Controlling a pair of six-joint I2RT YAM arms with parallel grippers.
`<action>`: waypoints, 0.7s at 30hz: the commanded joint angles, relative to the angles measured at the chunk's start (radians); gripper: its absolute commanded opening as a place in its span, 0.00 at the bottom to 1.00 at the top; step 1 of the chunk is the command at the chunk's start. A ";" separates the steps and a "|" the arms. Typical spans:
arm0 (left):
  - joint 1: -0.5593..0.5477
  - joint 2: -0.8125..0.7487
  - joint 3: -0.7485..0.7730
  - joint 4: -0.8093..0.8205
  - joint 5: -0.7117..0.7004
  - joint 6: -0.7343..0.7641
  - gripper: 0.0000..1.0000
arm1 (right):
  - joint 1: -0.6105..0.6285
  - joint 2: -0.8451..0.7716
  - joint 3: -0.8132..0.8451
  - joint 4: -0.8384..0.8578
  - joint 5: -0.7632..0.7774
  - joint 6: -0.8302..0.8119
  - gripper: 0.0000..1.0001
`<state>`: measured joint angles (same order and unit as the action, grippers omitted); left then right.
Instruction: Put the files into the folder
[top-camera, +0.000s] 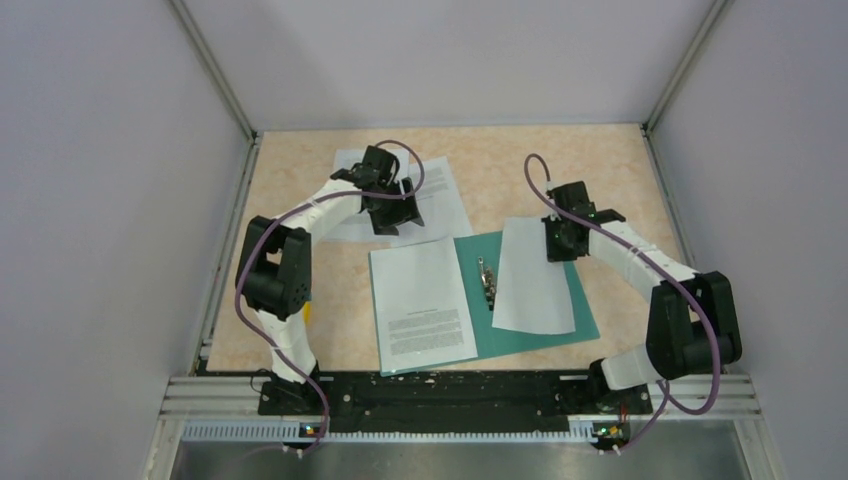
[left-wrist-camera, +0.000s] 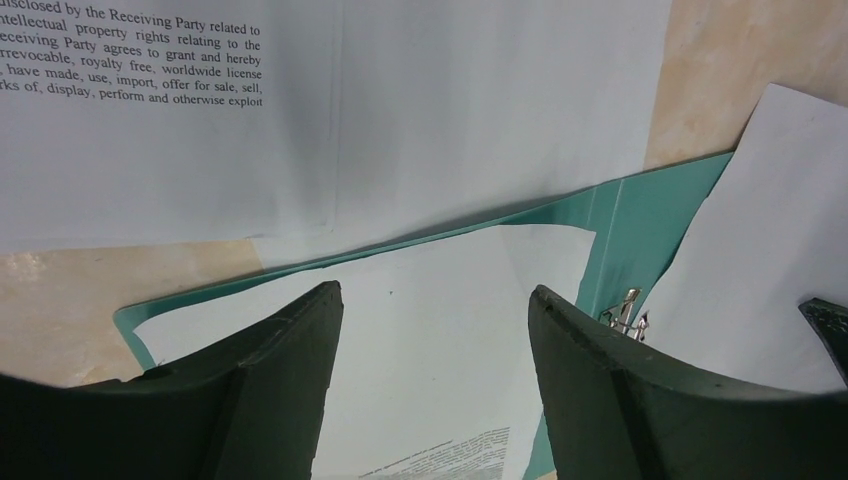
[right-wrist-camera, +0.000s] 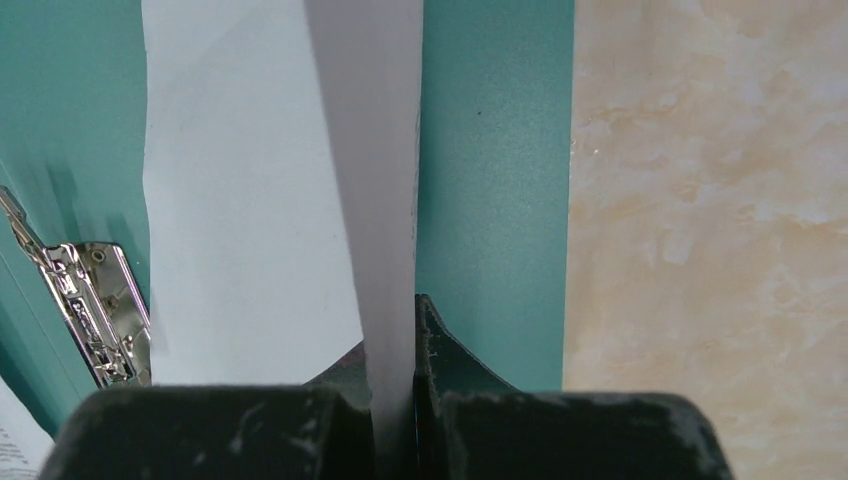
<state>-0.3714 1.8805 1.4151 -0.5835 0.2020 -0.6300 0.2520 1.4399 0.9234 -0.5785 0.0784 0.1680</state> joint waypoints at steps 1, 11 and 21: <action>-0.010 -0.051 -0.019 0.014 -0.025 -0.009 0.73 | 0.038 -0.022 0.001 0.061 0.035 -0.048 0.00; -0.021 -0.053 -0.033 0.019 -0.039 -0.017 0.72 | 0.110 0.011 0.010 0.086 0.070 -0.113 0.00; -0.021 -0.049 -0.012 0.003 -0.056 -0.012 0.72 | 0.159 0.056 0.048 0.091 0.107 -0.162 0.00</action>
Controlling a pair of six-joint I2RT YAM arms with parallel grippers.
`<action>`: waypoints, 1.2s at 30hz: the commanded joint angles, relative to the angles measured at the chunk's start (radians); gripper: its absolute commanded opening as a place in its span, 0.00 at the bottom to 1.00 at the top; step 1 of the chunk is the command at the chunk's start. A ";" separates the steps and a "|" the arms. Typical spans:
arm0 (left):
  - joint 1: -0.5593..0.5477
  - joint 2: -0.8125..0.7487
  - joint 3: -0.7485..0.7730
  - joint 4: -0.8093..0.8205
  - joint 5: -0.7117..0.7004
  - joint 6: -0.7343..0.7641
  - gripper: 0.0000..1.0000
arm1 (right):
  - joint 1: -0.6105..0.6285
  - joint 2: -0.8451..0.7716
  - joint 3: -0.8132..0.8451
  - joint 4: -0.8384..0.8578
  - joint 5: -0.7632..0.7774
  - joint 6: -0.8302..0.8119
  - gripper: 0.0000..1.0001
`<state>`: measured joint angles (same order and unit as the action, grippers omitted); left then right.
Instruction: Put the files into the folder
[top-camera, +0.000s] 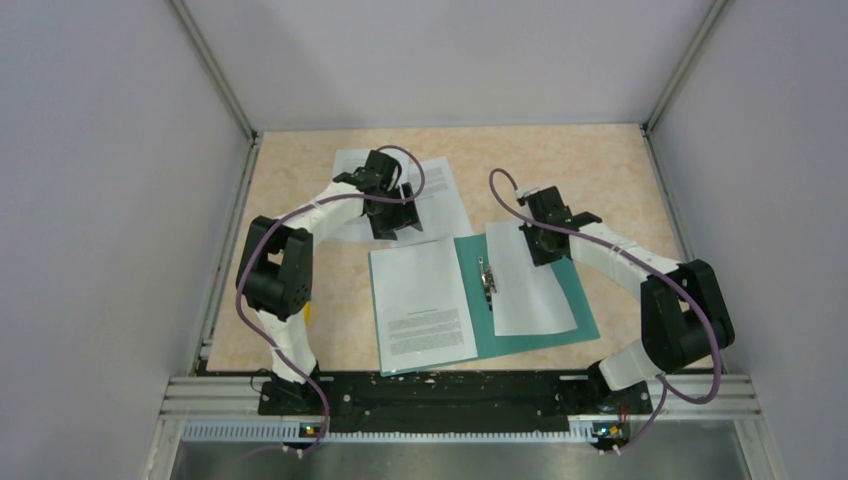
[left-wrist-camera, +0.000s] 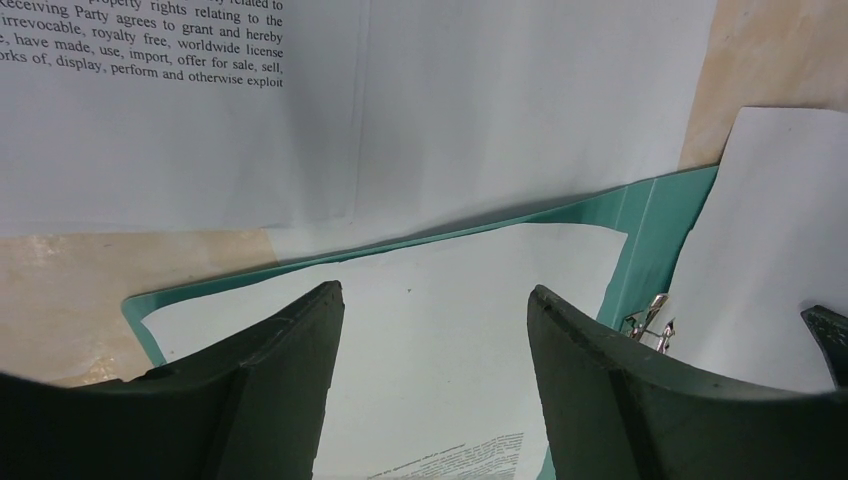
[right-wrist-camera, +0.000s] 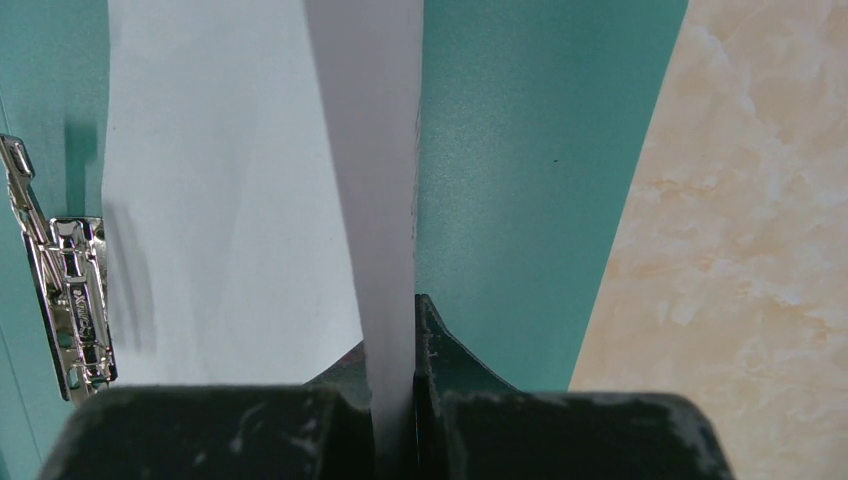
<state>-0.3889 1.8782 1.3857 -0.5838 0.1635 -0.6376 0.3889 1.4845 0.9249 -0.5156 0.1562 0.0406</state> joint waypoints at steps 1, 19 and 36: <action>-0.003 -0.046 0.020 0.002 -0.020 -0.003 0.72 | 0.024 0.012 0.047 0.031 0.025 -0.034 0.00; -0.004 -0.016 0.049 -0.018 -0.033 0.003 0.72 | 0.094 -0.032 0.022 -0.018 0.043 -0.108 0.00; -0.004 -0.019 0.047 -0.030 -0.031 0.010 0.72 | 0.102 -0.068 -0.014 -0.039 0.058 -0.078 0.00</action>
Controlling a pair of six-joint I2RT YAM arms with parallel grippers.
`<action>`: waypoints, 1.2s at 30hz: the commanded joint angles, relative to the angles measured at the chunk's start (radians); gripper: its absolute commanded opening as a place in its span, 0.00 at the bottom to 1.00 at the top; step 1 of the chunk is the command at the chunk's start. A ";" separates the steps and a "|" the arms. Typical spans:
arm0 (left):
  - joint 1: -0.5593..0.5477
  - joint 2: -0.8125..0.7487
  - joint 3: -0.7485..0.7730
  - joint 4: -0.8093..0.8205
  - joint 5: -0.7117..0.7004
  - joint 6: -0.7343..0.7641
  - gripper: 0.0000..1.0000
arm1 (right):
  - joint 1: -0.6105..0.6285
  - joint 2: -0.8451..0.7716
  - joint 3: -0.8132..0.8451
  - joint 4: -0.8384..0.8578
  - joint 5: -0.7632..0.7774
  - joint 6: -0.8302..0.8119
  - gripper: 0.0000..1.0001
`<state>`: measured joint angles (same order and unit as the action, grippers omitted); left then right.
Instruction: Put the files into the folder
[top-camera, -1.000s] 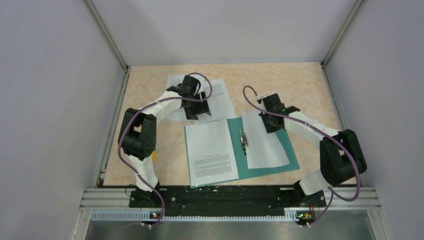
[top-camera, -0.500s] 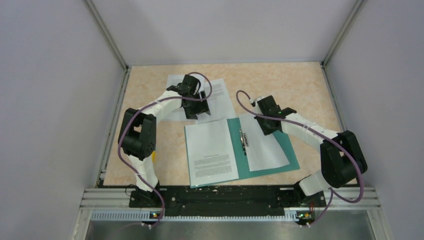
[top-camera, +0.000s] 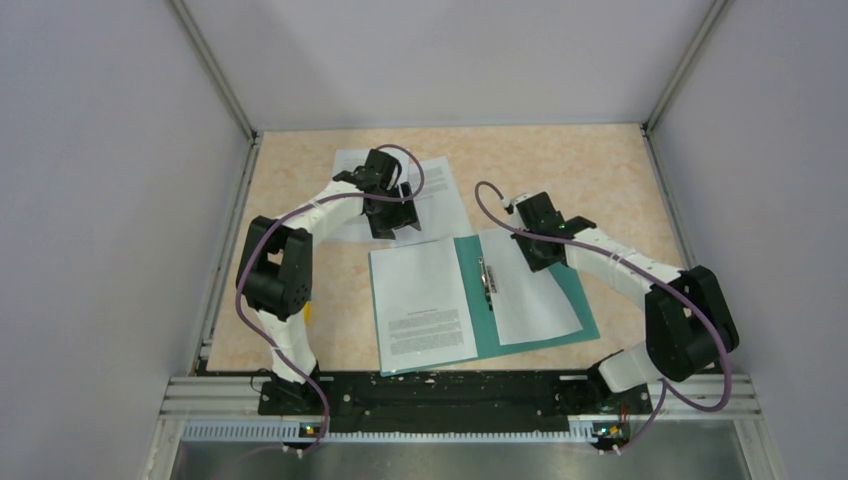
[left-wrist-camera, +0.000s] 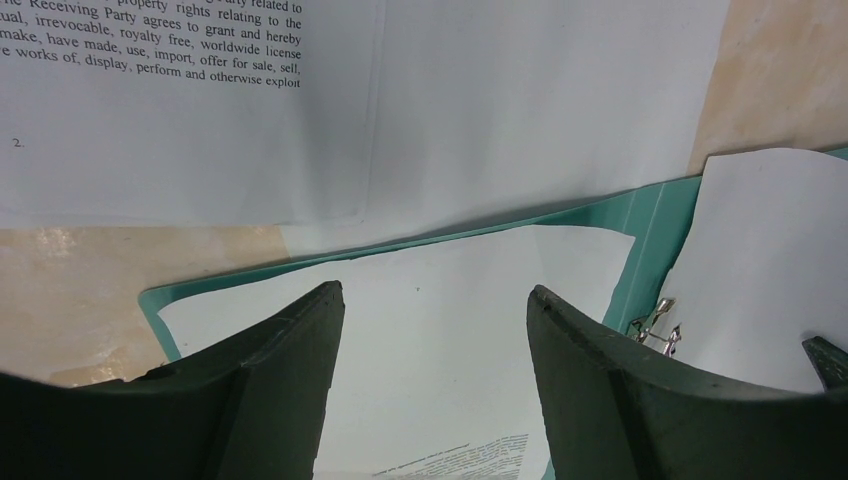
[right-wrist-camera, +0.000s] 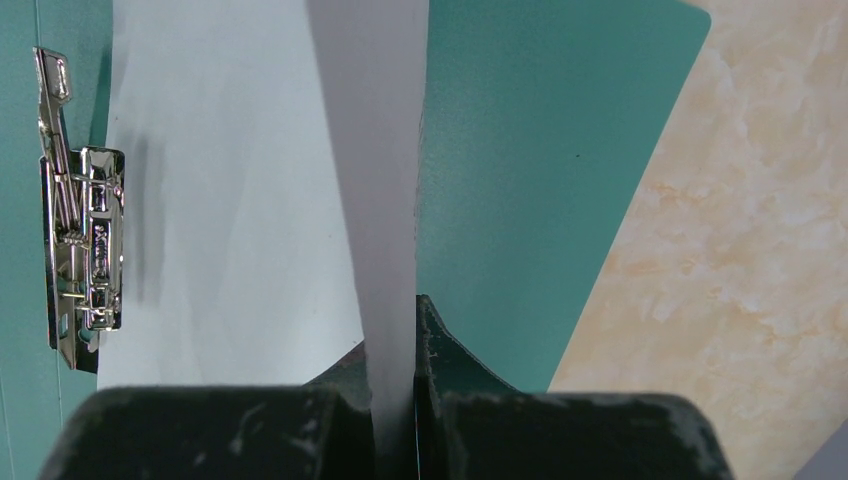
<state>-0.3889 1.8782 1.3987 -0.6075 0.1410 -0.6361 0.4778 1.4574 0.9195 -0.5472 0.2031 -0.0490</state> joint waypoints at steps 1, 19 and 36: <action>-0.003 -0.020 0.034 -0.006 -0.008 0.010 0.72 | 0.014 -0.038 -0.006 -0.007 0.008 0.012 0.00; -0.002 -0.029 0.047 -0.020 -0.008 0.012 0.72 | 0.028 0.024 0.043 -0.001 0.070 0.041 0.17; 0.001 -0.048 0.058 -0.015 -0.017 0.015 0.73 | 0.011 0.104 0.141 -0.079 0.228 0.125 0.98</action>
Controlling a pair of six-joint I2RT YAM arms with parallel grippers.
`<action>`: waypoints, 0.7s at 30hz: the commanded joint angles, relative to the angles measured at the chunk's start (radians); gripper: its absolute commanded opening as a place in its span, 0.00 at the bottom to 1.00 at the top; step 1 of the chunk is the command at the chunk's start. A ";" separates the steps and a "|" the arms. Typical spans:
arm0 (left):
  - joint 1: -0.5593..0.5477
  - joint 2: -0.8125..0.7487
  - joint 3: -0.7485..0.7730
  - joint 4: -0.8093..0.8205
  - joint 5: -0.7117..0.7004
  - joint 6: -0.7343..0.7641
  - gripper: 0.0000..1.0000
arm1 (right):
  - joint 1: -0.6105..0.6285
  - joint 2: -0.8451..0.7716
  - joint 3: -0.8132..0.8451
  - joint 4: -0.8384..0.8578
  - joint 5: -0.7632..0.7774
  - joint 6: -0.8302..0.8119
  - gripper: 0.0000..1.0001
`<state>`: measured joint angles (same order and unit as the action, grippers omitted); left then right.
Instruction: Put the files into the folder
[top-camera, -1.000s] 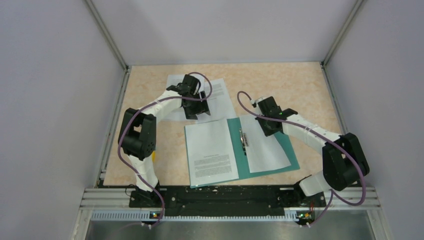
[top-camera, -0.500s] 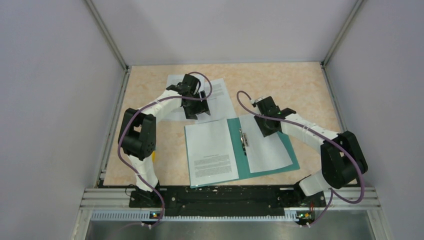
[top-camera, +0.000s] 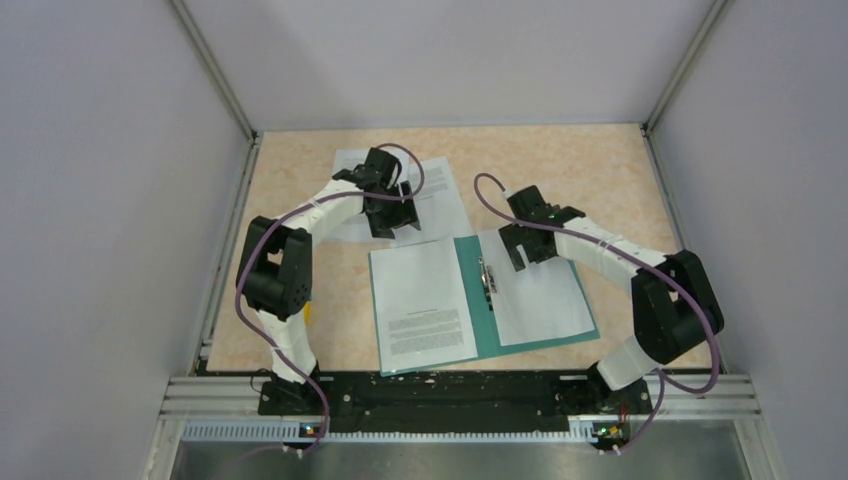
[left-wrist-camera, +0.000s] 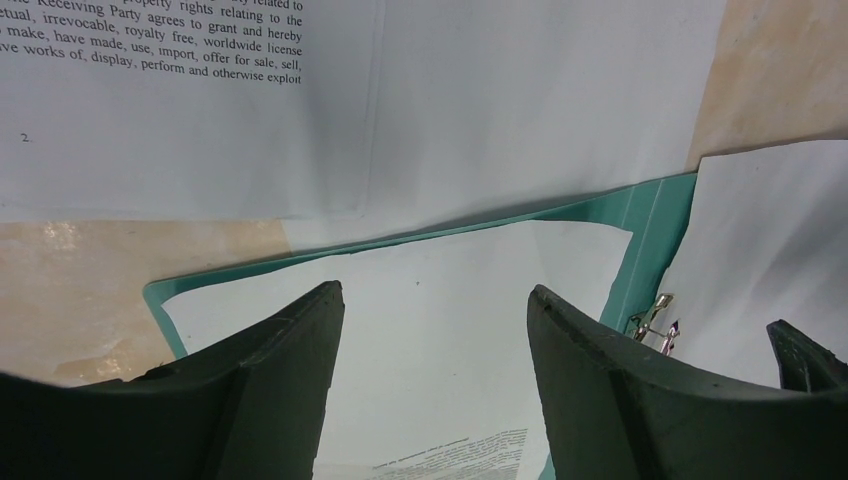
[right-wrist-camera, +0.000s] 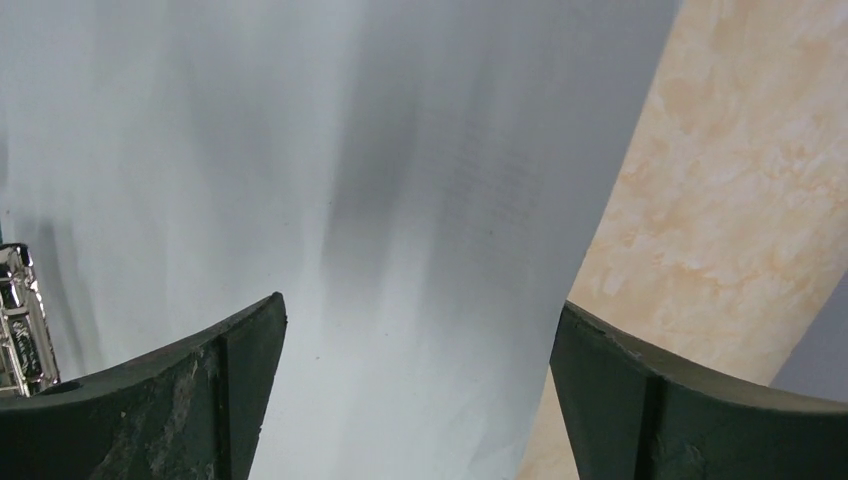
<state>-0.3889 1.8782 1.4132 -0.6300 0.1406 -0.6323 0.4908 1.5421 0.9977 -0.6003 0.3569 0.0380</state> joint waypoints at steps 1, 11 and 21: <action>0.004 -0.051 0.046 0.006 -0.017 0.011 0.73 | -0.009 0.022 0.070 -0.029 0.078 0.047 0.99; 0.053 -0.065 0.093 0.025 -0.008 0.019 0.82 | -0.087 0.092 0.231 -0.077 0.099 0.070 0.99; 0.186 -0.090 0.105 0.080 0.018 0.025 0.86 | -0.084 0.251 0.444 0.010 -0.249 0.194 0.99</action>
<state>-0.2726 1.8622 1.4849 -0.6060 0.1455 -0.6254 0.4011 1.7252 1.3296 -0.6579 0.2848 0.1528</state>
